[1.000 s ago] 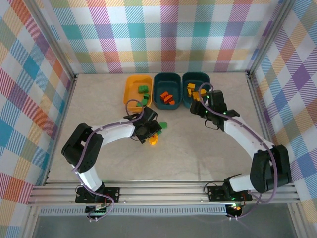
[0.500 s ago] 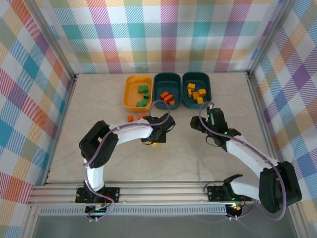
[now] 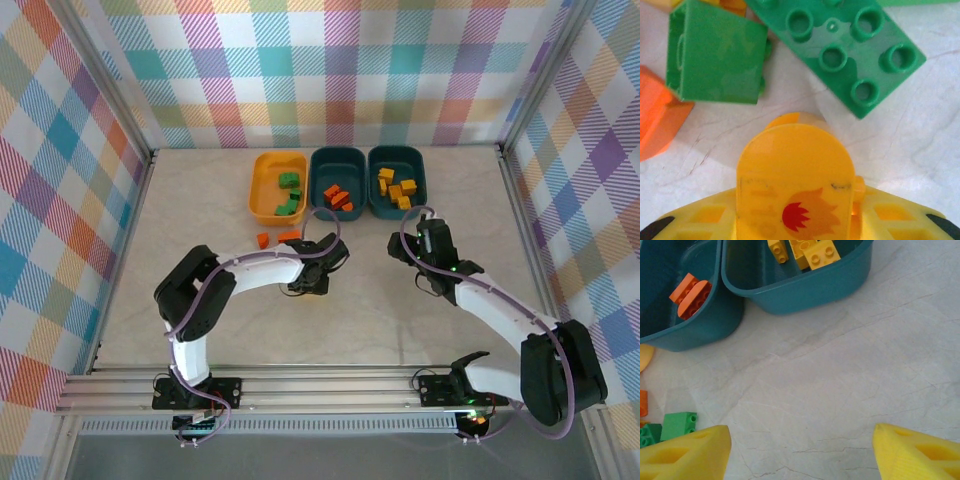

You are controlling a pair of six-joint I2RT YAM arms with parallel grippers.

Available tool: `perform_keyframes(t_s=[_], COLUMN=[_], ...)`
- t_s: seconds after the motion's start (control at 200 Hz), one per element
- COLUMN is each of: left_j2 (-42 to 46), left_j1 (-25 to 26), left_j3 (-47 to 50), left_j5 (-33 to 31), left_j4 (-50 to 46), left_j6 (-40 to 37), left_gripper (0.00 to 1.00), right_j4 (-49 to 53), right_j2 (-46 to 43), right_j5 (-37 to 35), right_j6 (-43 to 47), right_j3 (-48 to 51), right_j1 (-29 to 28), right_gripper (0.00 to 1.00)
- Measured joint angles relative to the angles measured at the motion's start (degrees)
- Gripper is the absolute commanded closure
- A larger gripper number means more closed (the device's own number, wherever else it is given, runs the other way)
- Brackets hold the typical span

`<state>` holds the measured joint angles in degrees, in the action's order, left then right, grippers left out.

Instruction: Sort the legos into containers by color

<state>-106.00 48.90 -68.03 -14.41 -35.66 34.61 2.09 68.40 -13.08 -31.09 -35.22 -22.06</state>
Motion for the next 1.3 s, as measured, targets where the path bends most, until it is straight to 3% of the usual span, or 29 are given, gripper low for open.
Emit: perform_keyframes(t_s=[0.265,0.43,0.695,1.025,1.22,1.3], left_j2=[9.49,9.27,-10.03,-39.06,-45.35,-46.12], left_j1=[1.88,2.34,2.19,-0.48,-4.11,-5.35], left_j3=[-0.59,-10.25,-39.39,-77.44,-82.99,-82.99], left_j5=[1.73,3.50,10.32,17.03,18.32,18.43], left_j4=[-1.75,-1.97,1.14,0.87,1.88,2.34], left_j6=[-0.28,-2.54,-8.26,-10.45,-9.20,-8.59], left_gripper=[0.61,0.61,0.60,0.56,0.47,0.37], right_j4=[0.24,0.52,1.81,1.84,1.31,1.01], right_j2=[-0.13,-0.22,-4.76,-8.20,-8.85,-8.74], right_j5=[-3.67,-5.01,-5.35,-4.68,-2.95,-2.29], right_j6=[-2.89,-7.32,-13.77,-16.52,-16.59,-16.68], right_j3=[0.39,1.62,6.27,7.54,8.13,8.24], right_j1=[0.92,4.79,10.43,12.00,12.00,12.00], right_gripper=[0.26,0.22,0.16,0.16,0.15,0.15])
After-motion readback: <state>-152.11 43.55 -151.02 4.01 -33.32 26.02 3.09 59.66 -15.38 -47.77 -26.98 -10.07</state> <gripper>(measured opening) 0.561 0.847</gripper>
